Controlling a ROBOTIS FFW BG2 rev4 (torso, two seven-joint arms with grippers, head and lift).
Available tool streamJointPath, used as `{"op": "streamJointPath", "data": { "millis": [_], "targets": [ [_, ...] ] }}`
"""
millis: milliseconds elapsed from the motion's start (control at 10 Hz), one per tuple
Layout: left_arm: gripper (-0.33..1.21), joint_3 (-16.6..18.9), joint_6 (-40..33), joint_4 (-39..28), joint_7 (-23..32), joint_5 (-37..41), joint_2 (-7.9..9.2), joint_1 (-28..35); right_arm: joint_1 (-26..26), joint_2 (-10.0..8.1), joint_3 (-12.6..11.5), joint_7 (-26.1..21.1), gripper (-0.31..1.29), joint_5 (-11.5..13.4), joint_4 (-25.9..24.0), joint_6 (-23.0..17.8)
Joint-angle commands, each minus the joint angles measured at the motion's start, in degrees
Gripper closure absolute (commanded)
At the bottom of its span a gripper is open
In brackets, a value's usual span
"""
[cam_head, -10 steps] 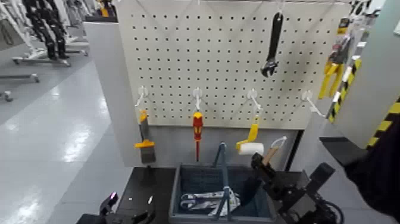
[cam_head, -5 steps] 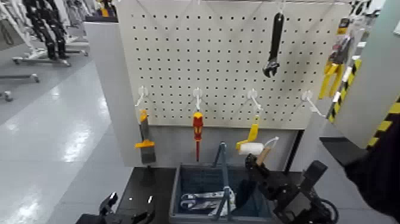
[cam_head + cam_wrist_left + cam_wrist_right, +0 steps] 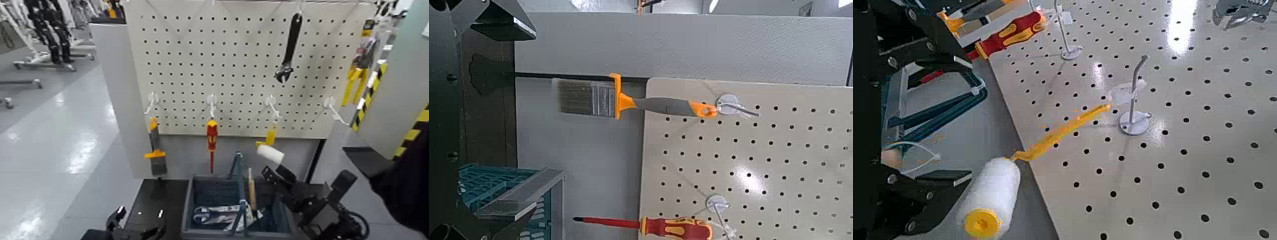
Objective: Put the tool with the wooden handle into the crate.
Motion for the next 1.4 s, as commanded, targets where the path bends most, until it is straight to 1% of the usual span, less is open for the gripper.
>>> {"op": "streamJointPath", "data": {
  "millis": [100, 400, 500, 600, 700, 900, 1000, 1200, 1400],
  "targets": [
    [0.11, -0.03, 0.08, 0.08, -0.01, 0.00, 0.00, -0.10, 0.22, 0.07, -0.11, 0.24, 0.14, 0.12, -0.44, 0.07],
    [0.11, -0.12, 0.17, 0.17, -0.01, 0.00, 0.00, -0.10, 0.74, -0.02, -0.29, 0.59, 0.14, 0.12, -1.58, 0.07],
    [0.11, -0.12, 0.17, 0.17, -0.01, 0.00, 0.00, -0.19, 1.36, 0.07, -0.46, 0.50, 0.14, 0.48, -2.90, -0.11],
    [0.11, -0.12, 0.17, 0.25, -0.01, 0.00, -0.09, -0.19, 2.33, 0.25, -1.17, -0.38, 0.14, 1.88, -5.01, -0.20],
    [0.11, -0.12, 0.17, 0.25, -0.01, 0.00, -0.09, -0.19, 3.91, 0.60, -2.13, -2.49, 0.14, 4.43, -8.09, -0.11],
    [0.11, -0.12, 0.08, 0.25, -0.01, 0.00, -0.09, -0.10, 6.98, 1.04, -4.24, -7.23, 0.14, 11.37, -14.68, 1.30],
    [0.11, -0.03, 0.08, 0.25, -0.01, 0.00, -0.09, -0.10, 8.39, 1.21, -4.77, -9.34, 0.14, 14.80, -17.49, 1.91],
    [0.11, 0.06, -0.09, 0.25, -0.01, 0.00, 0.00, -0.01, 10.94, 1.92, -5.12, -12.33, 0.14, 19.28, -21.18, 2.44],
    [0.11, 0.06, -0.18, 0.17, -0.01, 0.09, 0.00, 0.07, 13.93, 3.15, -5.56, -16.46, 0.14, 23.94, -23.82, 0.94]
  ]
}}
